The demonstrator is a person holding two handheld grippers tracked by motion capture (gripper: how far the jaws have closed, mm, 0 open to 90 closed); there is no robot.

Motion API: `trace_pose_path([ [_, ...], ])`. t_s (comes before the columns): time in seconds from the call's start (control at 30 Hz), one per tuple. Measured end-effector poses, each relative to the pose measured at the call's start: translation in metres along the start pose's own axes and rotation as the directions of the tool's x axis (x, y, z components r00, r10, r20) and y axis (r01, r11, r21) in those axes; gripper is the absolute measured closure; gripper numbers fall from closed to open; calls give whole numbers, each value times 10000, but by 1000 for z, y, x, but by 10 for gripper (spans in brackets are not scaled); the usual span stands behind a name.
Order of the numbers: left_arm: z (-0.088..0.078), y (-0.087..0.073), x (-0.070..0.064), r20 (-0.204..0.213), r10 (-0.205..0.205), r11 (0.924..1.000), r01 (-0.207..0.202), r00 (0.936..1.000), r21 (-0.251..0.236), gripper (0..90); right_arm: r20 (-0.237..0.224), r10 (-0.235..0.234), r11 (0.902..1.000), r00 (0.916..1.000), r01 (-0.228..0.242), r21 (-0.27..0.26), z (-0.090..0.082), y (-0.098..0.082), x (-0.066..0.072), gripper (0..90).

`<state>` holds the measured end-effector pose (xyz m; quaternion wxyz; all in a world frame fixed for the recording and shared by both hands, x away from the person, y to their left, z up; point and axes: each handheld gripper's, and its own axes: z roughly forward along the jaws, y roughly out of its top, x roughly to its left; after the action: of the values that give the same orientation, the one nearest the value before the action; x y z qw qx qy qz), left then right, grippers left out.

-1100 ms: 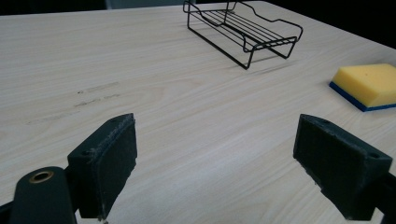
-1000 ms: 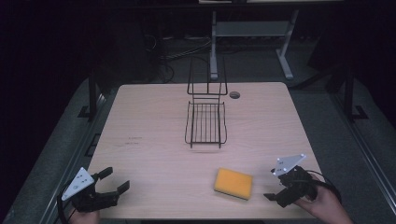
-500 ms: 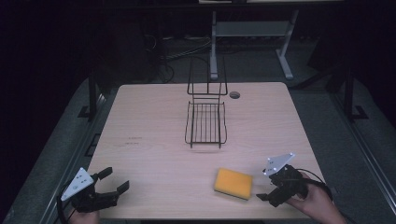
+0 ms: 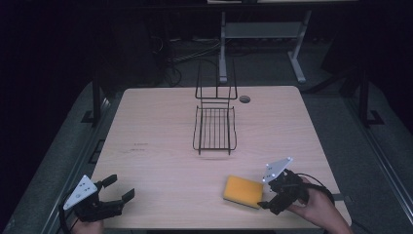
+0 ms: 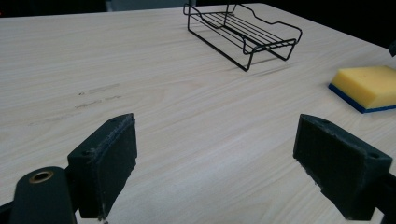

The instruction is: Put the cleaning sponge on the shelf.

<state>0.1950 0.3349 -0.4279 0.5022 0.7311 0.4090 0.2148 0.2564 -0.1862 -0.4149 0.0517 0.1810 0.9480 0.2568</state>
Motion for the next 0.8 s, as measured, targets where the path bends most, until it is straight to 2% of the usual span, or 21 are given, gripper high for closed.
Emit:
trace_pose_path([
  [0.8,0,0,0,13,-44,10000,44,10000,-26,128,-576,-431,9983,9974,452,357,30,34,-1,142],
])
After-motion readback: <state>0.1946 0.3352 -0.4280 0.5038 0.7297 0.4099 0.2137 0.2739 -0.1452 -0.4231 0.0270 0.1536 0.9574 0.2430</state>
